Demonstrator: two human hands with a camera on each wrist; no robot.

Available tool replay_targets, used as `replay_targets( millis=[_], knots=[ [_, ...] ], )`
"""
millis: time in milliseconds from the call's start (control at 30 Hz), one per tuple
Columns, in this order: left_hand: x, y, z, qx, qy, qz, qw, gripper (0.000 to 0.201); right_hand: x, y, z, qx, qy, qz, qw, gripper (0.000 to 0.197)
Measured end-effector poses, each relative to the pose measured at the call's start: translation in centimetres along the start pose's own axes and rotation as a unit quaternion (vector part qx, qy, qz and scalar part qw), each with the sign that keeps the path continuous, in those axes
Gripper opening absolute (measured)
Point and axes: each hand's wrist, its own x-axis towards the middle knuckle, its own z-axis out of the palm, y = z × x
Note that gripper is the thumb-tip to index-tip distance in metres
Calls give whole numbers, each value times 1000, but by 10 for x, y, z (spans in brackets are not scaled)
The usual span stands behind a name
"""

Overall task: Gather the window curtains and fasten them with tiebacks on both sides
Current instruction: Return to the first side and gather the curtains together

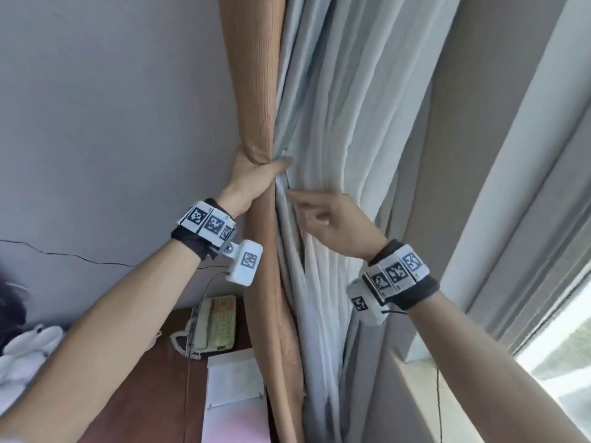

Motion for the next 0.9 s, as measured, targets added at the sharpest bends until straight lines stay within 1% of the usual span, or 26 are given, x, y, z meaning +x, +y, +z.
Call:
replay_targets(
  millis=[33, 67, 100, 133, 167, 200, 233, 267, 300, 333, 367, 400, 433, 467, 500, 533, 567, 600, 633, 667, 733, 800, 833, 867, 900],
  knots=[
    [4, -1, -2, 3, 16, -10, 1000, 12, -8, 5, -8, 5, 88, -4, 996, 36],
    [8, -3, -4, 7, 19, -21, 1000, 15, -15, 11, -18, 6, 199, -6, 980, 32],
    [9, -3, -4, 9, 20, -23, 999, 17, -18, 19, -28, -8, 293, 10, 956, 36],
    [8, -2, -6, 9, 14, -20, 1000, 18, -15, 31, -38, -29, 351, 56, 934, 55],
    [5, -2, -6, 12, 7, -14, 1000, 16, -11, 41, -47, -28, 365, 116, 923, 81],
    [1, 0, -7, 18, -1, -12, 1000, 15, -2, 53, -54, 4, 355, 169, 920, 105],
    [-2, -1, -8, 24, -9, -8, 1000, 14, 7, 60, -59, 60, 331, 206, 919, 124],
    [-5, -1, -9, 23, -17, -6, 1000, 12, 16, 69, -63, 118, 304, 232, 917, 134],
    [-8, 1, -10, 22, -23, -8, 999, 12, 22, 69, -65, 166, 272, 253, 914, 134],
    [-10, 3, -10, 26, -24, -10, 999, 12, 26, 66, -66, 198, 239, 262, 914, 121],
    [-12, 6, -10, 31, -26, -9, 999, 12, 30, 65, -63, 210, 211, 262, 918, 94],
    [-12, 6, -9, 38, -27, -11, 999, 11, 33, 60, -56, 196, 198, 252, 927, 61],
    [-13, 9, -6, 44, -36, -15, 998, 14, 34, 51, -48, 165, 189, 244, 937, 37],
    [-17, 12, -3, 48, -59, -22, 997, 24, 33, 44, -36, 131, 175, 232, 948, 27],
    [-18, 12, 0, 57, -89, -27, 994, 47, 30, 32, -22, 89, 160, 213, 960, 27],
    [-21, 14, 7, 71, -123, -35, 989, 75, 25, 22, -8, 57, 143, 185, 971, 30],
    [-26, 17, 15, 86, -152, -40, 984, 95, 20, 8, 5, 42, 124, 148, 980, 33],
    [-30, 19, 24, 92, -162, -43, 982, 102, 17, 0, 15, 53, 120, 132, 983, 36],
    [-34, 22, 32, 87, -151, -50, 983, 98, 12, -10, 19, 86, 116, 134, 980, 36],
    [-35, 22, 38, 72, -122, -53, 988, 87, 10, -11, 22, 104, 117, 117, 981, 34],
    [-33, 19, 43, 35, -52, -30, 998, 55, 4, -7, 22, 143, 97, 58, 983, 36],
    [-26, 14, 35, 11, 32, 3, 999, 23, -3, 4, 13, 196, 36, 43, 979, 49],
    [-18, 12, 29, 3, 65, 6, 998, 17, -8, 5, 7, 207, -5, 29, 978, 58],
    [-8, 10, 23, -3, 88, 0, 996, 18, -12, 5, 1, 200, -38, 28, 979, 61],
    [0, 7, 16, -3, 101, -15, 995, 20, -14, 8, -5, 163, -63, 31, 984, 58]
  ],
)
